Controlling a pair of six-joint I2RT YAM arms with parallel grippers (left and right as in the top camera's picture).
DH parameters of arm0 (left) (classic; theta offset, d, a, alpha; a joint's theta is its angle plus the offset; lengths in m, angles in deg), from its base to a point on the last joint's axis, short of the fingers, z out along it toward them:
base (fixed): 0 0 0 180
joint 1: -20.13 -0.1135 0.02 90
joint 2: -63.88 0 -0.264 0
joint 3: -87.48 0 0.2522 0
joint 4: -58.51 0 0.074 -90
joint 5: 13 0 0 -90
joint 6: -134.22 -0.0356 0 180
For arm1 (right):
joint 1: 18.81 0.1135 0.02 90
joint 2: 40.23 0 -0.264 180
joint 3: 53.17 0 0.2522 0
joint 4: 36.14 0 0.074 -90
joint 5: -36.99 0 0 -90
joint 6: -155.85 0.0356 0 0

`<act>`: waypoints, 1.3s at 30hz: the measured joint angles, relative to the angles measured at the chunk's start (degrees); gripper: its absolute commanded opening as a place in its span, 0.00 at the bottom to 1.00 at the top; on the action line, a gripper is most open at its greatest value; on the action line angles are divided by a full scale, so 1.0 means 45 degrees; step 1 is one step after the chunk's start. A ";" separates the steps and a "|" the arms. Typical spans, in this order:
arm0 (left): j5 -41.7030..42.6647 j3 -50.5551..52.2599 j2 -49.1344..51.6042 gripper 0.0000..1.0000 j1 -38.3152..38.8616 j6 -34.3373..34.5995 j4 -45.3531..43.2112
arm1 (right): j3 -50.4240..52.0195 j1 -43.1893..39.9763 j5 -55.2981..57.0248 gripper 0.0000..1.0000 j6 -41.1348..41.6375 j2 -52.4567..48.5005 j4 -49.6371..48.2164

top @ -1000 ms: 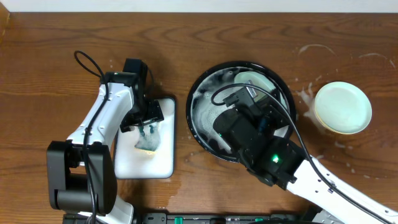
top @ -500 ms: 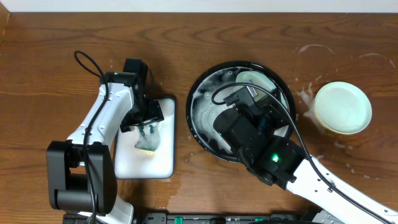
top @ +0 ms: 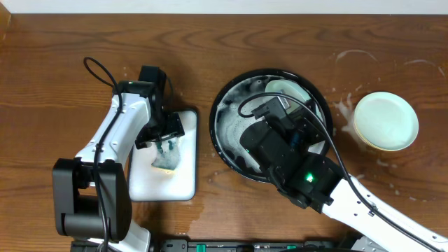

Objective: Clean dirty plates on tray and stack at the side

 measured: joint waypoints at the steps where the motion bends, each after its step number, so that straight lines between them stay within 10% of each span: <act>1: 0.0000 0.0000 0.0000 0.82 0.0000 0.0000 0.0000 | 0.0000 -0.0097 -0.0034 0.01 0.0316 0.0000 0.0019; 8: 0.0005 0.0000 0.0000 0.82 0.0000 0.0005 0.0005 | -0.0029 -0.4080 -0.3453 0.01 0.4250 -0.0335 0.1059; 16: 0.0005 0.0000 0.0000 0.82 0.0000 0.0000 0.0000 | -0.0029 -1.3488 -1.4202 0.01 0.5649 -0.0413 0.0661; 22: 0.0000 0.0000 0.0000 0.82 0.0000 0.0000 0.0000 | -0.0034 -1.8714 -1.6990 0.01 0.6552 -0.1161 0.0500; 26: 0.0005 0.0000 0.0000 0.82 0.0000 0.0000 0.0005 | -0.0039 -2.0167 -1.7223 0.01 0.6931 -0.2327 -0.0165; 28: 0.0005 0.0000 0.0000 0.82 0.0000 0.0000 0.0000 | -0.0039 -2.0478 -1.7286 0.36 0.7067 -0.3133 -0.0534; 30: 0.0005 0.0000 0.0000 0.82 0.0000 0.0005 0.0000 | -0.0034 -2.0516 -1.7437 0.50 0.7213 -0.3721 -0.0670; 39: 0.0000 0.0000 0.0000 0.82 0.0000 0.0000 -0.0005 | -0.0044 -1.8433 -2.0944 0.59 0.6042 -0.0549 -0.0165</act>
